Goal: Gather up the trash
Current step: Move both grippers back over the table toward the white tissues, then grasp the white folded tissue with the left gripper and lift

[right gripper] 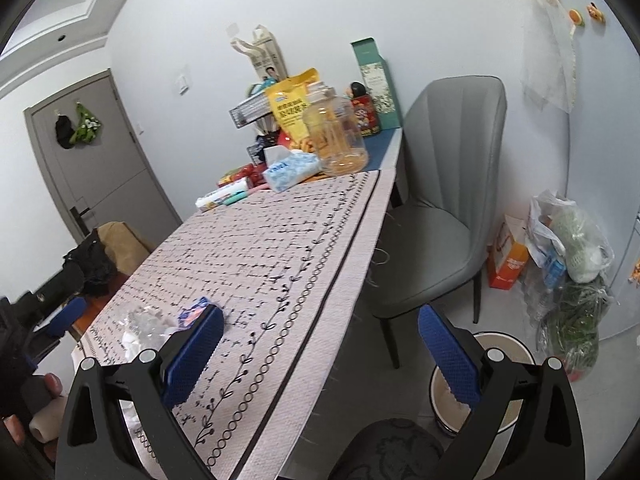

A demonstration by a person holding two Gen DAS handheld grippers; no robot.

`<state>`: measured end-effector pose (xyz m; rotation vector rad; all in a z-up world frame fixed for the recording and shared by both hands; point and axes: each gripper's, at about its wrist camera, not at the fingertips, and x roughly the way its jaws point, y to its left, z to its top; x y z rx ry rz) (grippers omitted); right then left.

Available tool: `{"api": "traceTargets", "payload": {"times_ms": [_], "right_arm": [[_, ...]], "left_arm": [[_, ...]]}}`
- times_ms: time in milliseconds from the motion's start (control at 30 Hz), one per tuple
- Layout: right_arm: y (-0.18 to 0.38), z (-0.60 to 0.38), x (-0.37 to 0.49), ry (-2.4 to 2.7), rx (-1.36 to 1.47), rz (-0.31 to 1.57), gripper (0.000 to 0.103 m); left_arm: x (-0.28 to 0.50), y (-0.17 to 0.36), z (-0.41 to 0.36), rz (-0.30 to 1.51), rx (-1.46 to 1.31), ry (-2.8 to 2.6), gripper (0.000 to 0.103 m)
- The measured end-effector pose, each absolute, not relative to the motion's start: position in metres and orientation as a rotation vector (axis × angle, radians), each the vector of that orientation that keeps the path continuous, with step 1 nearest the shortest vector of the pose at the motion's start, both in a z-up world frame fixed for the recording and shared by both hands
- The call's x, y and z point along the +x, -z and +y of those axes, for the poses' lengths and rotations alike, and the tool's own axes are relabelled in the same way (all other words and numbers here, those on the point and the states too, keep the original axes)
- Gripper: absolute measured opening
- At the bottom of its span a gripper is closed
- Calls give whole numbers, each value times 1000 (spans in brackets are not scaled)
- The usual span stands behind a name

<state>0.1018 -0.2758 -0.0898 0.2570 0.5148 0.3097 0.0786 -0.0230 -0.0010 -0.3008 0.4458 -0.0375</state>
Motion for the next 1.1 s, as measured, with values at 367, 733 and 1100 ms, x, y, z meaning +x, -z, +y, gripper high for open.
{"api": "traceTargets", "payload": {"times_ms": [367, 733, 1100], "right_arm": [[88, -262, 91, -357, 164, 455, 96], [90, -231, 78, -507, 82, 458, 96], [115, -204, 73, -628, 17, 560, 95]], "left_arm": [[33, 20, -1, 464, -280, 4, 97], [8, 45, 33, 534, -300, -42, 96], [22, 77, 37, 624, -283, -107, 91]]}}
